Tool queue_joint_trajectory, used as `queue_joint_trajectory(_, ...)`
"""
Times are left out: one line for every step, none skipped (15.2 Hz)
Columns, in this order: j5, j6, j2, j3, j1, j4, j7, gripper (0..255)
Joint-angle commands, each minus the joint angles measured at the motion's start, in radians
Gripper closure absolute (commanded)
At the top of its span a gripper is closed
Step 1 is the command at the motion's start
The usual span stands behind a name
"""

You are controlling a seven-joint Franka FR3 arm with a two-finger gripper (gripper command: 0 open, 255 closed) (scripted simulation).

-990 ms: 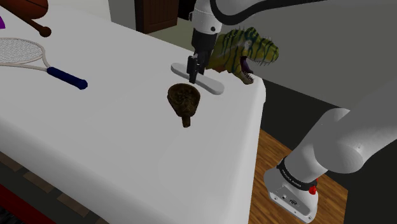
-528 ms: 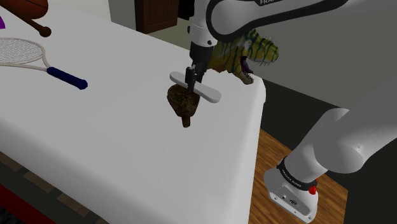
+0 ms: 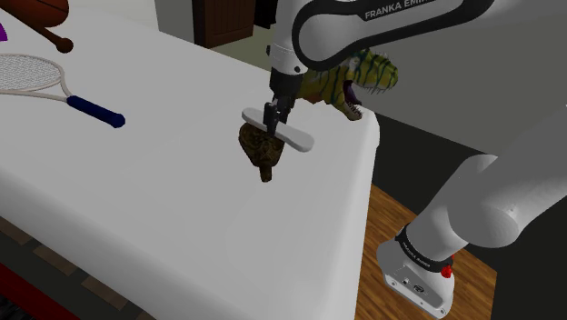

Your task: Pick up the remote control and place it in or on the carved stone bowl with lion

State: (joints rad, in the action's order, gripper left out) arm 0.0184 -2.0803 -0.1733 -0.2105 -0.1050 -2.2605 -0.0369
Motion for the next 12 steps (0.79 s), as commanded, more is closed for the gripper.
queue_joint_trajectory(0.0,0.0,0.0,0.0,0.0,0.0,0.0,255)
queue_joint_trajectory(0.0,0.0,0.0,0.0,0.0,0.0,0.0,255)
queue_joint_trajectory(0.0,0.0,0.0,0.0,0.0,0.0,0.0,0)
queue_joint_trajectory(0.0,0.0,0.0,0.0,0.0,0.0,0.0,0)
queue_joint_trajectory(0.0,0.0,0.0,0.0,0.0,0.0,0.0,0)
queue_joint_trajectory(0.0,0.0,0.0,0.0,0.0,0.0,0.0,0)
queue_joint_trajectory(0.0,0.0,0.0,0.0,0.0,0.0,0.0,0)
queue_joint_trajectory(0.0,0.0,0.0,0.0,0.0,0.0,0.0,0)
queue_joint_trajectory(0.002,0.034,-0.012,0.001,0.0,0.023,-0.002,0)
queue_joint_trajectory(0.004,0.068,-0.022,0.002,0.0,0.047,-0.003,0)
queue_joint_trajectory(0.005,0.102,-0.031,0.003,0.0,0.072,-0.005,0)
queue_joint_trajectory(0.006,0.129,-0.037,0.004,0.0,0.093,-0.005,0)
